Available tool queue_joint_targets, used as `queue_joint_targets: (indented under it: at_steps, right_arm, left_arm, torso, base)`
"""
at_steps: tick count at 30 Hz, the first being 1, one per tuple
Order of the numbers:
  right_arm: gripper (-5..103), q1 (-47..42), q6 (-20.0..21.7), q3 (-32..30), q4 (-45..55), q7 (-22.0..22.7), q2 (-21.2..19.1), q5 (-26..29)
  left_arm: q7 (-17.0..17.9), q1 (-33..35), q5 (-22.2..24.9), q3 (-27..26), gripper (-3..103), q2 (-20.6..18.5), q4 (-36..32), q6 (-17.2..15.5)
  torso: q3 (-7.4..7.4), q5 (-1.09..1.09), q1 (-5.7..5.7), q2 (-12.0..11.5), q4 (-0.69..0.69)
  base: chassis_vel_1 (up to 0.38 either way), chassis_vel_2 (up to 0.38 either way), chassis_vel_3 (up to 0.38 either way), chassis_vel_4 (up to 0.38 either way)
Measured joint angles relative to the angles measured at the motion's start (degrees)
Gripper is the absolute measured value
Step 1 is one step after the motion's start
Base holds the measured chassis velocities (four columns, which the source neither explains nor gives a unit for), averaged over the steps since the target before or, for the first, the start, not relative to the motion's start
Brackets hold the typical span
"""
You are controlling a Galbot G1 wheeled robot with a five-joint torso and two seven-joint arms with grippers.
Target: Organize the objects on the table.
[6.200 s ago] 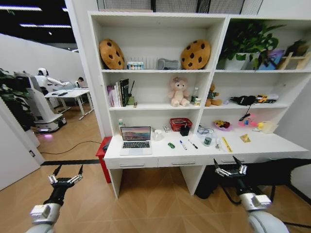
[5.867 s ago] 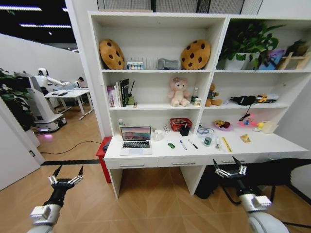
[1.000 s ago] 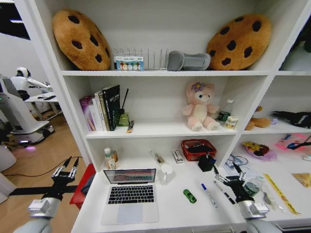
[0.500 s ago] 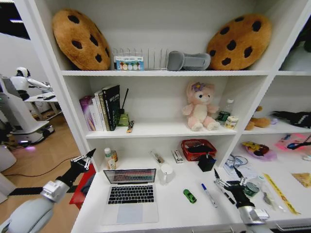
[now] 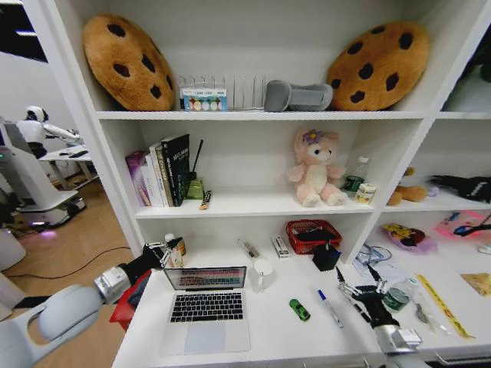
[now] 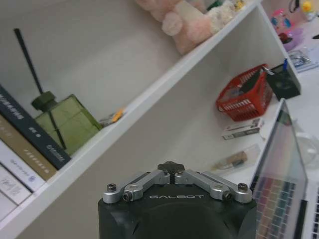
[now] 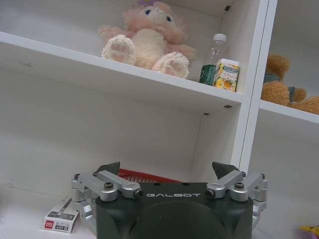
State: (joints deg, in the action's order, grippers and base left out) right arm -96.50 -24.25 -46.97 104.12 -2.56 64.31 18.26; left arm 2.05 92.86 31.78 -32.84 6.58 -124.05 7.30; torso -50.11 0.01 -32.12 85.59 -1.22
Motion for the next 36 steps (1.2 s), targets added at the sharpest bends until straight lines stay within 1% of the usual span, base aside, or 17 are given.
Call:
queue_joint_targets:
  at_steps: [1, 3, 6, 8, 9, 11, 16, 22, 24, 27, 29, 30, 31, 32, 33, 35, 36]
  right_arm:
    - [100, 0.0, 0.0, 0.0, 0.0, 0.0, 0.0, 0.0]
    - [100, 0.0, -0.4, 0.0, -0.3, 0.0, 0.4, 0.0]
    - [100, 0.0, -0.7, 0.0, -0.5, 0.0, 0.6, 0.0]
    - [100, 0.1, -0.9, 0.1, -0.7, 0.0, 0.8, 0.1]
    - [100, 0.1, -0.9, 0.1, -0.7, 0.0, 0.8, 0.1]
    - [100, 0.3, -1.0, 0.2, -0.7, 0.0, 1.0, 0.2]
    - [100, 0.6, -1.1, 0.2, -0.8, 0.0, 0.9, 0.3]
    - [100, 0.7, -1.9, 0.1, -1.5, 0.0, 0.9, 0.7]
    - [100, 0.7, -1.9, 0.1, -1.6, 0.0, 0.9, 0.8]
    - [100, 0.8, -2.1, 0.1, -2.0, 0.1, 1.0, 0.9]
    - [100, 1.1, -2.3, 0.2, -2.5, 0.0, 0.7, 0.9]
    - [100, 1.3, -2.3, 0.2, -2.6, 0.1, 0.7, 0.9]
    - [100, 1.3, -2.3, 0.2, -2.6, 0.1, 0.7, 0.9]
    - [100, 1.5, -2.3, 0.3, -2.7, 0.0, 0.6, 0.9]
    - [100, 1.5, -2.3, 0.3, -2.7, 0.0, 0.6, 0.9]
    - [100, 1.9, -2.3, 0.5, -2.7, 0.0, 0.5, 1.0]
    - [100, 1.9, -2.3, 0.5, -2.7, 0.0, 0.5, 1.0]
  left_arm:
    - [0.0, 0.0, 0.0, 0.0, 0, 0.0, 0.0, 0.0]
    - [-0.2, 0.0, 0.3, 1.8, 0, -3.3, -0.6, -0.1]
    - [-0.3, 0.1, 0.4, 2.5, 0, -4.4, -0.7, -0.1]
    - [-0.4, 0.5, 0.2, 3.5, 0, -6.5, -1.0, -0.1]
    - [-0.4, 0.5, 0.2, 3.5, 0, -6.5, -1.0, -0.1]
    - [-0.5, 0.8, -0.6, 4.4, 0, -8.2, -1.5, 0.0]
    - [-0.4, 1.0, -1.4, 6.2, 0, -9.3, -2.9, -0.1]
    - [0.5, 0.9, -3.6, 11.5, 0, -10.6, -5.4, -0.6]
    - [0.6, 0.9, -3.7, 11.9, 0, -10.6, -5.5, -0.7]
    - [1.3, 0.8, -2.4, 10.3, 0, -10.4, -5.8, -0.8]
    - [1.4, 0.3, 1.4, 5.8, 0, -11.7, -6.0, -1.0]
    - [1.3, -0.2, 3.0, 4.3, 0, -12.5, -5.9, -1.0]
    - [1.3, -0.2, 3.0, 4.3, 0, -12.5, -5.9, -1.0]
    - [1.1, -0.9, 5.8, 2.5, 0, -13.9, -5.3, -0.9]
    - [1.1, -0.9, 5.8, 2.5, 0, -13.9, -5.3, -0.9]
    - [0.4, -1.1, 7.4, 1.2, 0, -16.1, -3.5, -0.6]
    - [0.4, -1.1, 7.4, 1.2, 0, -16.1, -3.5, -0.6]
  torso:
    - [0.0, 0.0, 0.0, 0.0, 0.0]
    - [0.0, 0.0, 0.0, 0.0, -0.01]
    - [0.0, 0.0, 0.0, 0.0, 0.0]
    - [0.0, -0.01, 0.0, 0.0, 0.0]
    - [0.0, -0.01, 0.0, 0.0, 0.0]
    - [0.0, -0.01, 0.0, 0.0, -0.01]
    - [0.0, -0.01, 0.0, 0.0, -0.01]
    - [0.01, -0.01, 0.0, 0.0, 0.0]
    - [0.0, -0.01, 0.0, 0.0, 0.0]
    - [0.01, -0.03, 0.01, 0.0, 0.0]
    - [0.01, -0.01, 0.01, 0.0, 0.0]
    - [0.0, 0.0, 0.01, 0.0, -0.02]
    - [0.0, 0.0, 0.01, 0.0, -0.02]
    - [0.01, 0.01, 0.0, 0.0, -0.03]
    - [0.01, 0.01, 0.0, 0.0, -0.03]
    - [0.0, 0.01, 0.0, 0.0, -0.01]
    - [0.0, 0.01, 0.0, 0.0, -0.01]
  base:
    - [0.0, 0.0, 0.0, 0.0]
    - [0.0, 0.0, 0.0, 0.0]
    - [0.0, 0.0, 0.0, 0.0]
    - [0.0, 0.0, 0.0, 0.0]
    - [0.0, 0.0, 0.0, 0.0]
    - [0.0, 0.0, 0.0, 0.0]
    - [0.0, 0.0, 0.0, 0.0]
    - [0.0, 0.0, 0.0, 0.0]
    - [0.0, 0.0, 0.0, 0.0]
    - [0.0, 0.0, 0.0, 0.0]
    - [0.0, 0.0, 0.0, 0.0]
    - [0.0, 0.0, 0.0, 0.0]
    - [0.0, 0.0, 0.0, 0.0]
    - [0.0, 0.0, 0.0, 0.0]
    - [0.0, 0.0, 0.0, 0.0]
    - [0.0, 0.0, 0.0, 0.0]
    - [0.0, 0.0, 0.0, 0.0]
